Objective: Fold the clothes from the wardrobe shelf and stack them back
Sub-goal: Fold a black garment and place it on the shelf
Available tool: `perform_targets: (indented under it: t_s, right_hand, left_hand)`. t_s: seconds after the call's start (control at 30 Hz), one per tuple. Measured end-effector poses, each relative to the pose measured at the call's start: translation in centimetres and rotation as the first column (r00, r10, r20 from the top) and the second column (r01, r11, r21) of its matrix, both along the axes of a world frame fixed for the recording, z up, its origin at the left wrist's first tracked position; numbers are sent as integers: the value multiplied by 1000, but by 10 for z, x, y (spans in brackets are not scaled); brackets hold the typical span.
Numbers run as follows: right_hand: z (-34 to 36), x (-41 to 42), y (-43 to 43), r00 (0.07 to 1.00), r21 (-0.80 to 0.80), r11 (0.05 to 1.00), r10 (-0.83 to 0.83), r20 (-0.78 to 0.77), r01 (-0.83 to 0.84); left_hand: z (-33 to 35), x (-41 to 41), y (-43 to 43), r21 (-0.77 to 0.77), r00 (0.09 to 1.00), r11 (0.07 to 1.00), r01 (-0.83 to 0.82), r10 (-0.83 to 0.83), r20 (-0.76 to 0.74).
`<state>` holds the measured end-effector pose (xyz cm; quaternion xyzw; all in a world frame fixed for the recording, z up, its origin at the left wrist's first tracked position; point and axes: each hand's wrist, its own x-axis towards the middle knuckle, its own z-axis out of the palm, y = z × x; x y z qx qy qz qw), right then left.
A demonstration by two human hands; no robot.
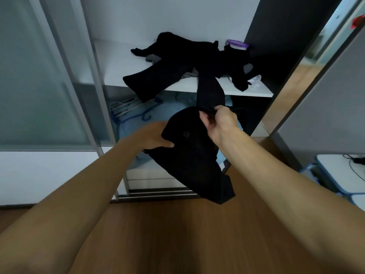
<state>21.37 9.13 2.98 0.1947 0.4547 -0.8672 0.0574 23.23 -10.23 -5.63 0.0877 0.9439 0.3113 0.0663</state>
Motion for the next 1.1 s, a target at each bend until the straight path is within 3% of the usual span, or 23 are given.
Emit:
perform_targets:
  t_s: [0.13, 0.2, 0.27, 0.33, 0.4, 0.43, 0.47, 0.5, 0.53, 0.57, 0.67, 0.73, 0.83, 0.97, 1.1]
  right_hand:
    - [-2, -16, 28, 997, 82, 994, 77, 17, -78]
    - [-10, -24, 47, 976, 370, 903, 198, 92, -218]
    - [-20, -29, 69, 919, 657, 646, 327, 222, -388]
    - [-32, -32, 84, 866, 847, 306, 401, 298, -434]
    - [-47, -33, 92, 895, 983, -86, 407, 181, -160]
    - [-54, -33, 92, 895, 974, -215, 445, 29, 75]
    - [-59, -31, 86, 838, 930, -232, 532, -123, 284]
    - [-62, -28, 77, 745, 897, -186, 636, -201, 401]
    - [-64, -26, 66, 658, 896, -157, 732, -177, 415]
    - [-68, -25, 53, 591, 915, -158, 800, -103, 372]
    - [-85, -20, 14, 492, 928, -276, 862, 123, 252]
    - [-97, -19, -7, 451, 922, -320, 871, 195, 219]
    - [-104, -12, -39, 391, 945, -306, 889, 239, 119]
    - [-125, 23, -94, 226, 946, -294, 921, 318, -134]
    - [-142, 73, -155, 55, 881, -389, 907, 417, -269]
  left_hand:
    - [-1, -2, -8, -107, 996, 994, -20, 10, -94]
    - [5, 1, -11, -151, 987, 987, -57, 33, -156]
    - [14, 4, -13, -193, 981, 979, -67, 28, -194]
    - [26, 6, -17, -245, 982, 966, -85, 40, -185]
    - [37, 10, -20, -311, 979, 944, -111, 50, -198]
    - [41, 12, -22, -366, 980, 923, -116, 46, -192]
    - [44, 14, -24, -424, 983, 899, -112, 38, -178]
    - [46, 17, -28, -476, 988, 873, -106, 38, -149]
    - [48, 22, -32, -513, 992, 852, -102, 47, -119]
    - [48, 28, -37, -535, 994, 839, -98, 60, -89]
    - [47, 51, -53, -542, 995, 834, -102, 98, -37]
    - [45, 71, -68, -520, 987, 842, -143, 160, -13]
    - [38, 107, -94, -481, 951, 840, -252, 307, 37]
    - [16, 163, -123, -449, 848, 783, -430, 521, 97]
    - [-7, 221, -152, -399, 676, 684, -611, 713, 187]
